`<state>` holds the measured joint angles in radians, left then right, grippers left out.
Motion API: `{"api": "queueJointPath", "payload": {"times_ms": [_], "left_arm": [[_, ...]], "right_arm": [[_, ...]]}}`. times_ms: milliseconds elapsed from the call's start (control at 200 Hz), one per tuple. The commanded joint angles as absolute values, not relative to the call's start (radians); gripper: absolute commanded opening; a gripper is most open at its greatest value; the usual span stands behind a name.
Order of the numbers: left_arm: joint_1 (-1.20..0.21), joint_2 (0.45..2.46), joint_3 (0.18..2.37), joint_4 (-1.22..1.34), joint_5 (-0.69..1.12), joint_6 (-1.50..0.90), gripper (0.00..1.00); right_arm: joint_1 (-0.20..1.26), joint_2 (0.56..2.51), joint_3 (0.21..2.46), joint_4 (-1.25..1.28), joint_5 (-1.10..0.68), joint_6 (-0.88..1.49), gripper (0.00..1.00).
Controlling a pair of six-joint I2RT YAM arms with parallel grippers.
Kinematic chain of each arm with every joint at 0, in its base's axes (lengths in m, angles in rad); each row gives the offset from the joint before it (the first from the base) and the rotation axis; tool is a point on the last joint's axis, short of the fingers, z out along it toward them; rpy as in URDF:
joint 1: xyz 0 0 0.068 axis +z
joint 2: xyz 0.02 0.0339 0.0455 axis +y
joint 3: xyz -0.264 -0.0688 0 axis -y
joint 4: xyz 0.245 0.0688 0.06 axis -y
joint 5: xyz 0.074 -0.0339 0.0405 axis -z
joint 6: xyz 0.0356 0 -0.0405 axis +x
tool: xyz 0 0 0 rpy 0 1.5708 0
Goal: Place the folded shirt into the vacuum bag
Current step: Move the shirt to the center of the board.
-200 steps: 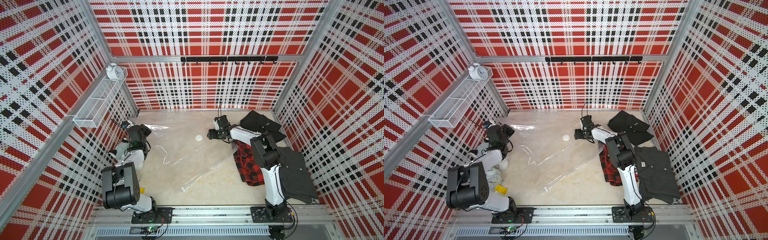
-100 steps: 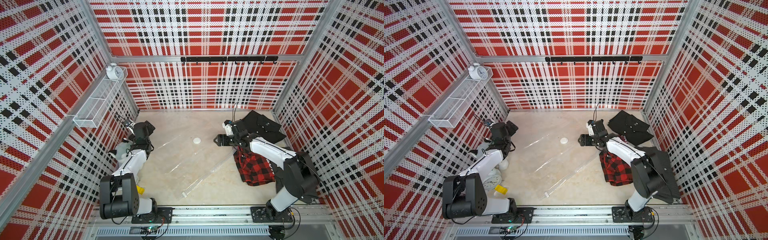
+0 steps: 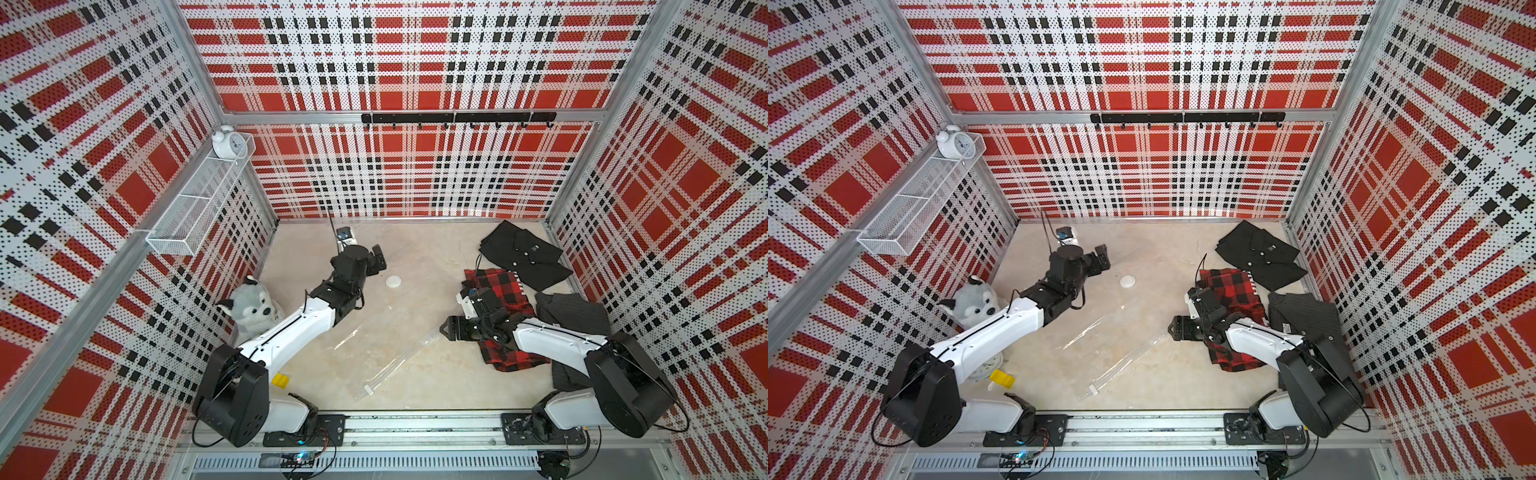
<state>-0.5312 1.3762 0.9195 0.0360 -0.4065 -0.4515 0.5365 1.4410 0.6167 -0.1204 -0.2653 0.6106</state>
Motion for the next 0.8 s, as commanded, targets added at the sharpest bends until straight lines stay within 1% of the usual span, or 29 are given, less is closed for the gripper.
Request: {"api": "queueJointPath", "payload": {"times_ms": [0,205,306,421,496,551,601,696,792], "left_arm": [[-0.619,1.35,0.863,0.003,-0.408,-0.44,0.98],[-0.773,1.31,0.781,0.008,-0.385,-0.439,0.98],[-0.826,1.276,0.737,0.01,-0.396,-0.452,0.98],[-0.86,1.246,0.692,0.015,-0.399,-0.456,0.98],[-0.869,1.232,0.673,0.002,-0.403,-0.456,0.98],[-0.874,1.223,0.664,-0.02,-0.413,-0.453,0.99],[-0.876,1.219,0.66,-0.04,-0.423,-0.45,0.98],[-0.879,1.231,0.66,-0.057,-0.442,-0.444,0.98],[-0.877,1.279,0.686,-0.059,-0.411,-0.435,0.98]], "right_arm": [[0.536,1.52,0.663,-0.019,-0.217,0.643,0.75],[0.498,1.704,0.817,0.059,-0.192,0.654,0.7],[0.47,1.808,0.956,0.07,-0.199,0.655,0.69],[0.42,1.93,1.149,0.045,-0.283,0.666,0.69],[0.402,1.98,1.267,-0.022,-0.322,0.665,0.7],[0.401,1.975,1.314,-0.075,-0.327,0.649,0.71],[0.401,1.934,1.302,-0.093,-0.323,0.633,0.73],[0.399,1.821,1.207,-0.112,-0.295,0.612,0.77],[0.397,1.717,1.104,-0.145,-0.282,0.606,0.79]]}}
